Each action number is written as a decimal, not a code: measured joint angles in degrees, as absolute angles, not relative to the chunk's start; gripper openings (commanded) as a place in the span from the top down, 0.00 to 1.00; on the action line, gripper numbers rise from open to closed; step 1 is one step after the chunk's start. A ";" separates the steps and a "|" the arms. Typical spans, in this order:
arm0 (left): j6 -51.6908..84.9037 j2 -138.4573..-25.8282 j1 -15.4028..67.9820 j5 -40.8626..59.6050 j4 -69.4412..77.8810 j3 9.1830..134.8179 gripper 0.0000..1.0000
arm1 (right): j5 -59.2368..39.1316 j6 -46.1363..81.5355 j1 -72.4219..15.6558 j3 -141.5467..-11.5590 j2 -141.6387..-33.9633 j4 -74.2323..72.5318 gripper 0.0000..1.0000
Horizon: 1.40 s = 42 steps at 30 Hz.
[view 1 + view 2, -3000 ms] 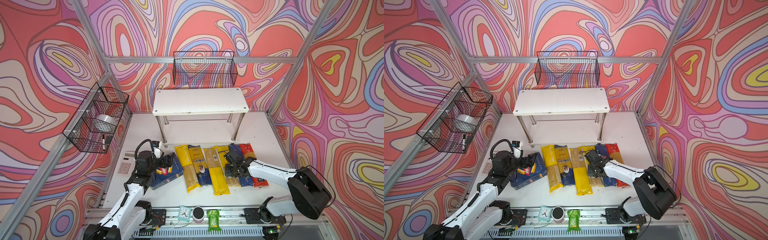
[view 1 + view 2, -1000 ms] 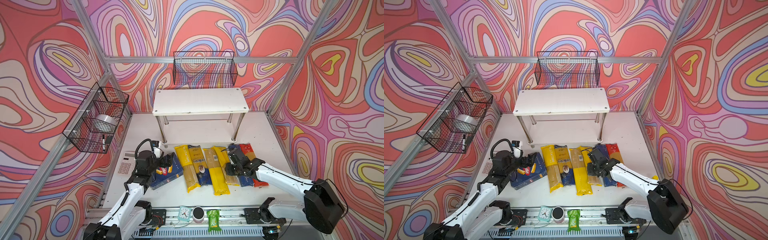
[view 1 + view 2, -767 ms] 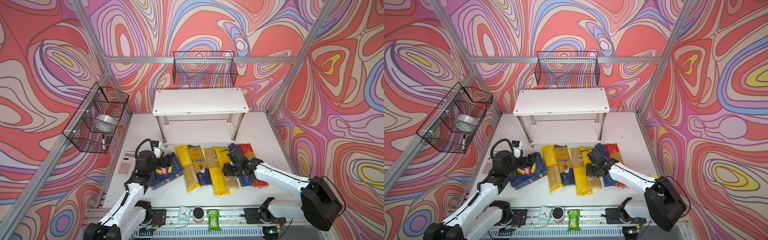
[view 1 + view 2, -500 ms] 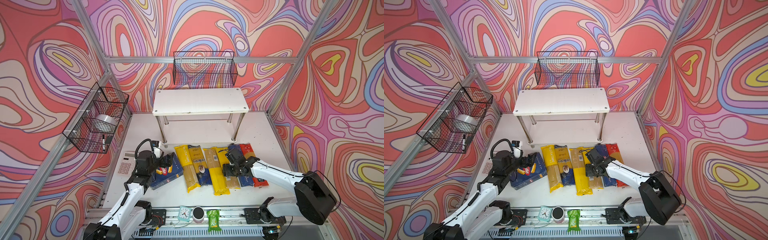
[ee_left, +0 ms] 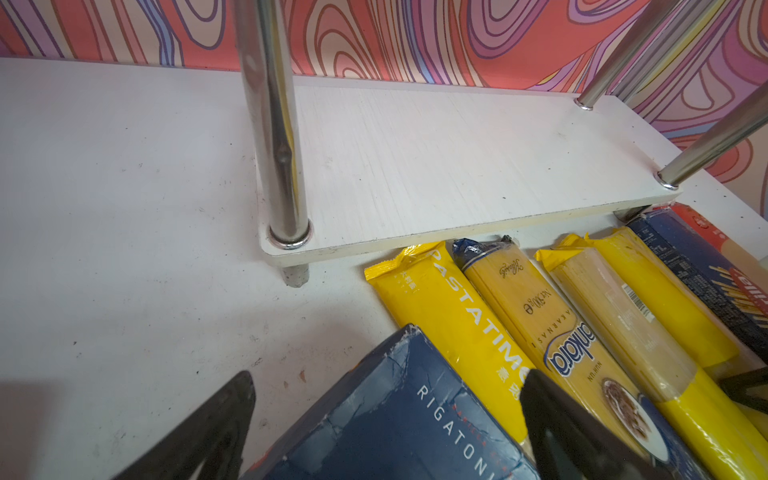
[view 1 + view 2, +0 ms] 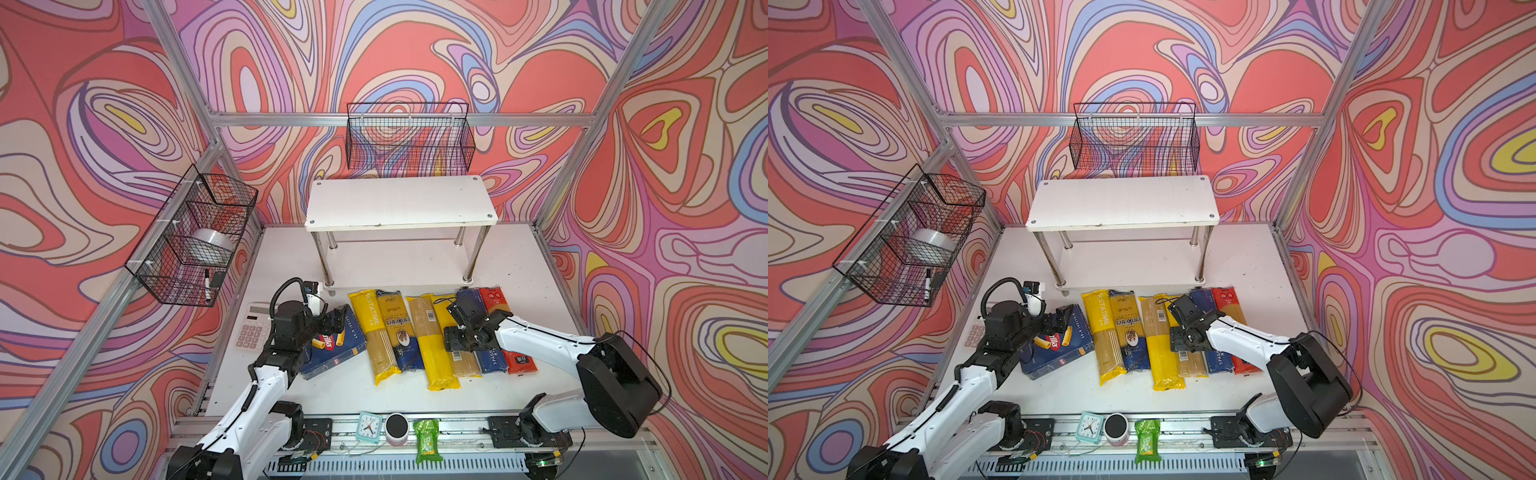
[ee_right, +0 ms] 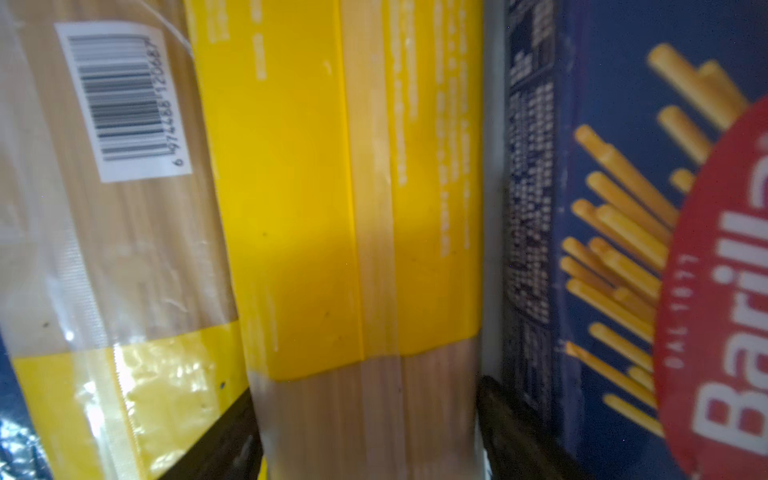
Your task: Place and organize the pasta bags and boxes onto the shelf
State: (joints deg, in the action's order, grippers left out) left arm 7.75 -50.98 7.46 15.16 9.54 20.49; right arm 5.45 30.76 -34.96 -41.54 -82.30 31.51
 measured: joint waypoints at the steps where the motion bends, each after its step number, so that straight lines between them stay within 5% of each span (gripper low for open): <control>1: 7.75 -50.98 7.46 15.16 9.54 20.49 0.00 | 5.48 30.76 -34.96 -41.39 -82.56 31.20 0.21; 9: 7.77 -50.96 7.46 15.14 9.54 20.49 0.00 | 6.37 31.62 -34.98 -40.18 -83.64 28.91 0.25; 16: 7.75 -50.96 7.46 15.14 9.54 20.49 0.00 | 7.38 32.91 -35.03 -40.14 -84.12 27.33 0.40; 31: 7.77 -50.96 7.46 15.11 9.54 20.49 0.00 | 5.93 33.52 -34.94 -38.89 -82.65 24.49 0.99; 42: 7.77 -50.76 7.46 15.00 9.54 20.49 0.00 | 0.80 31.79 -34.96 -38.26 -74.26 30.11 1.00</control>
